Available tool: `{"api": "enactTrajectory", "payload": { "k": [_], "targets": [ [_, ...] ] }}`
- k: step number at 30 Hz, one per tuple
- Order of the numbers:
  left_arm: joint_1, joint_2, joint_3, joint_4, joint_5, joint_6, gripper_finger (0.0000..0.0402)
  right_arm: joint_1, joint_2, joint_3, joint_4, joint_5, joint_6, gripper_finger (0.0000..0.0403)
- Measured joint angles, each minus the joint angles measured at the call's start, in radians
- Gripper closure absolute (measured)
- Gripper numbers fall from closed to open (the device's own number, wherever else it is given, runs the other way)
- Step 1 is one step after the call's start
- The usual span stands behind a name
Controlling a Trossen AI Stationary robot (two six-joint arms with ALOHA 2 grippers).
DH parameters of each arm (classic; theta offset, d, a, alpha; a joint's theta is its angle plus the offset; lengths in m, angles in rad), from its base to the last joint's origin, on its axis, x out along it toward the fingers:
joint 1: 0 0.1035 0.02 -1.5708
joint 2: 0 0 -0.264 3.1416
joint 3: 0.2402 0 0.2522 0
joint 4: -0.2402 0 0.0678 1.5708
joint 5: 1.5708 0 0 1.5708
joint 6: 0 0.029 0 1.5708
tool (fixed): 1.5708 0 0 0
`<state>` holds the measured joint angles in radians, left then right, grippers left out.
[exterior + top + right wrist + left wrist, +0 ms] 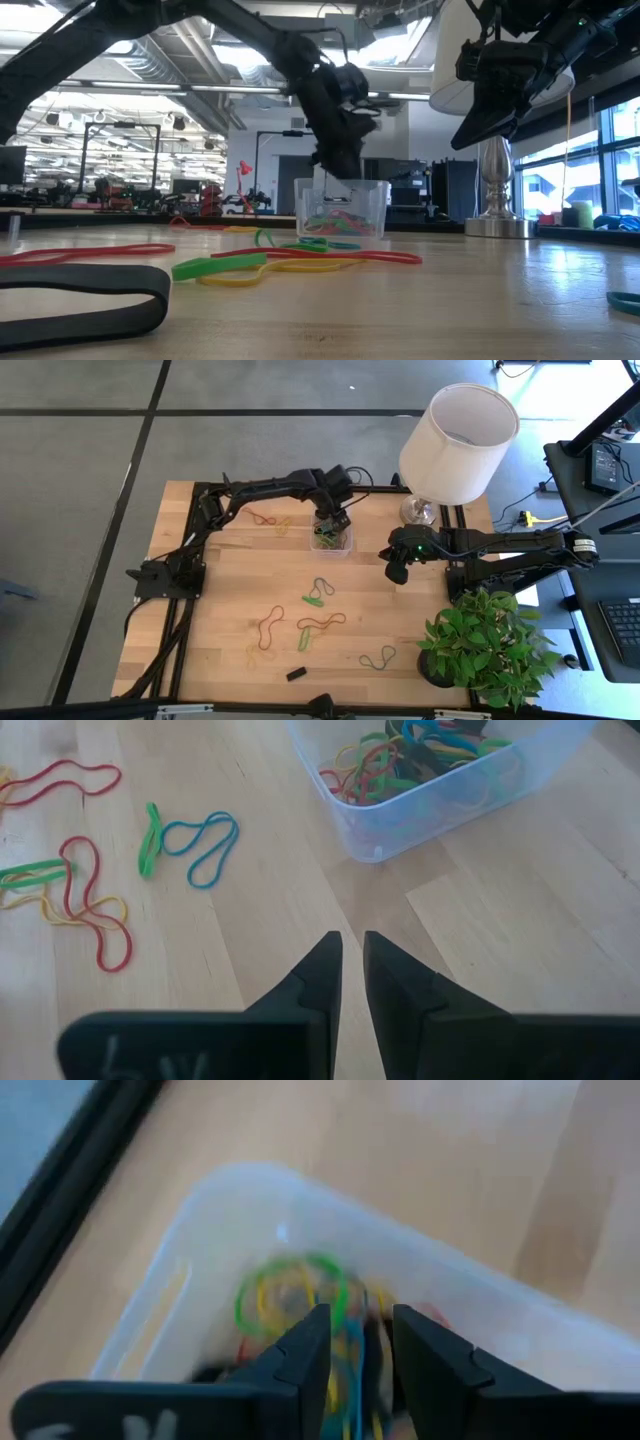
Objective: Pick and place rubber bands into bin
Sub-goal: Put the red rubber band into the transparent bin
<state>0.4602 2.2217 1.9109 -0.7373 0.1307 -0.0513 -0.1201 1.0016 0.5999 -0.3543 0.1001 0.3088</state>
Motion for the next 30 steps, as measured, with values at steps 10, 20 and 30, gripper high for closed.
{"api": "enactTrajectory", "payload": {
  "k": [10,20,30],
  "targets": [
    [-0.066,-0.197,-0.046,-0.215,-0.105,0.117,0.039,0.0,0.0,0.0,0.063,0.0,0.078,0.0354],
    [-0.129,-0.641,-0.62,0.092,-0.105,0.043,0.0399,0.05,0.058,0.012,0.14,0.003,0.053,0.0398],
    [-0.244,-1.071,-1.072,0.214,-0.121,-0.171,0.04,0.143,0.425,0.261,0.136,-0.021,-0.004,0.0401]
  ]
}}
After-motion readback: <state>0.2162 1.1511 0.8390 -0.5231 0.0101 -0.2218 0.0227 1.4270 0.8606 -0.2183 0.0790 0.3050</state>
